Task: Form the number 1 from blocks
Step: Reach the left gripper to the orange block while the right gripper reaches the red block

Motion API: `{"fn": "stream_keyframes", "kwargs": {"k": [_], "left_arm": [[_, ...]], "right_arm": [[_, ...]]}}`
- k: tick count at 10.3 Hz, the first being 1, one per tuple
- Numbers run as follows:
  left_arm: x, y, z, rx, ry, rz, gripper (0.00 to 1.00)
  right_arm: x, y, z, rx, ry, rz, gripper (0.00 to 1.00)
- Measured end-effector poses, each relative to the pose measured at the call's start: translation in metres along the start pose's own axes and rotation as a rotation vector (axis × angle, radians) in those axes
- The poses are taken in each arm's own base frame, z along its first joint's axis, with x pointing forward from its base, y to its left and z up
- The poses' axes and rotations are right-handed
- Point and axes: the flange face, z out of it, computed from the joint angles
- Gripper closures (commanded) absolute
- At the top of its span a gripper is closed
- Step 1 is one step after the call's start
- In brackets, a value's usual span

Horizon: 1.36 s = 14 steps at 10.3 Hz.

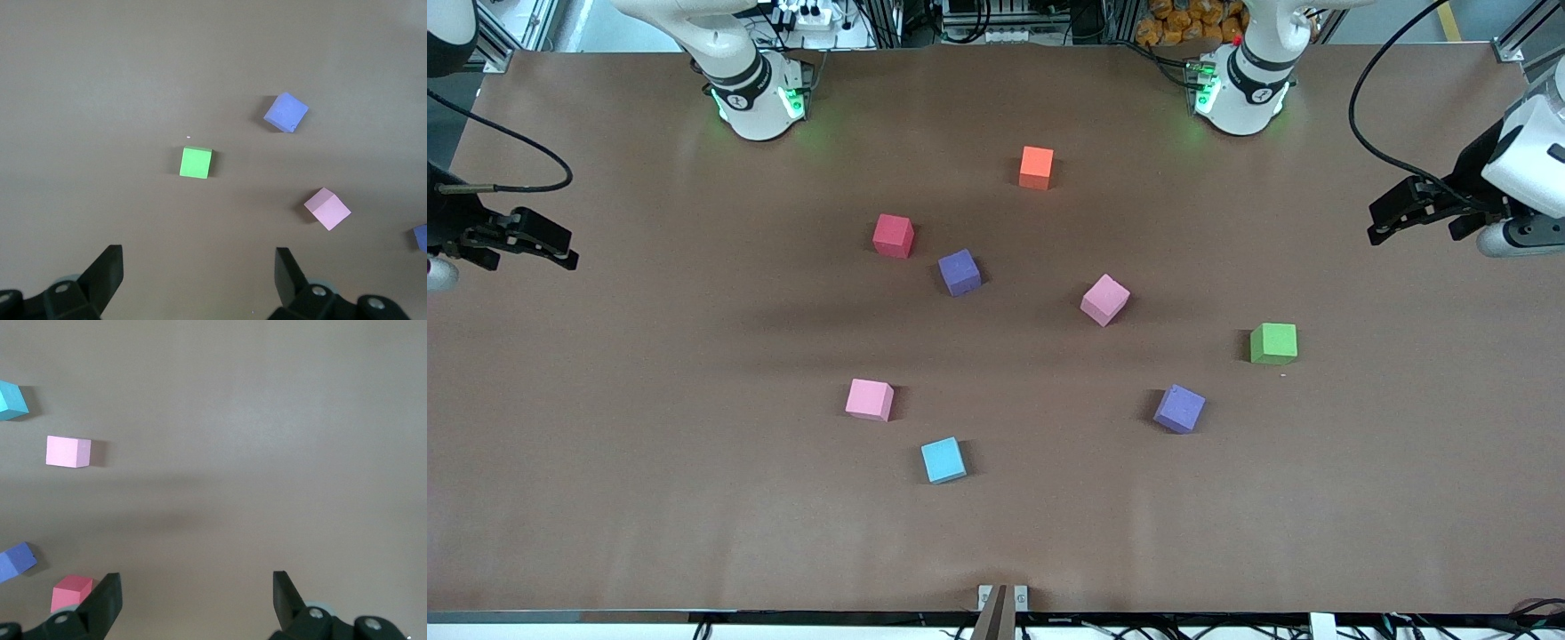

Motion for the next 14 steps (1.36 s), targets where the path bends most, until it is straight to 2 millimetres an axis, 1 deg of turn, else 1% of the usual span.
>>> {"fn": "stream_keyframes", "kwargs": {"k": [3,4,5,6,7,8,9,10,11,12,13,14], "left_arm": [[-0.003,0.002,0.002,0.004,-0.022,0.005,0.0],[-0.007,0.014,0.007,0.008,-0.047,0.028,0.0],[-0.014,0.042,0.02,0.016,-0.085,0.053,0.0],[-0.026,0.085,0.038,0.025,-0.119,0.062,0.0],[-0.041,0.132,0.057,0.028,-0.138,0.059,0.0],[-0.056,0.174,0.081,0.01,-0.142,0.035,0.0],[-0.072,0.205,0.105,-0.007,-0.151,0.003,0.0],[-0.089,0.233,0.127,-0.009,-0.158,-0.022,0.0],[-0.112,0.261,0.15,-0.01,-0.156,-0.038,0.0],[-0.139,0.29,0.177,-0.017,-0.147,-0.05,0.0],[-0.172,0.316,0.207,-0.028,-0.138,-0.057,0.0],[-0.21,0.338,0.237,-0.037,-0.135,-0.044,0.0]], "right_arm": [[0.0,-0.001,0.0,0.0,-0.002,-0.001,0.0],[-0.001,-0.001,0.001,0.0,-0.009,-0.002,0.0],[-0.002,-0.002,0.002,0.001,-0.019,-0.004,0.0],[-0.002,-0.003,0.002,0.001,-0.023,-0.005,0.0],[-0.002,-0.004,0.002,0.001,-0.024,-0.006,0.0],[-0.002,-0.004,0.003,0.002,-0.028,-0.007,0.0],[-0.002,-0.006,0.007,0.007,-0.034,-0.009,0.0],[0.0,-0.012,0.015,0.021,-0.045,-0.016,0.0],[0.004,-0.021,0.028,0.043,-0.052,-0.017,0.0],[0.008,-0.03,0.044,0.067,-0.057,-0.007,0.0],[0.012,-0.04,0.062,0.084,-0.065,0.003,0.0],[0.013,-0.054,0.08,0.088,-0.071,0.011,0.0]]}}
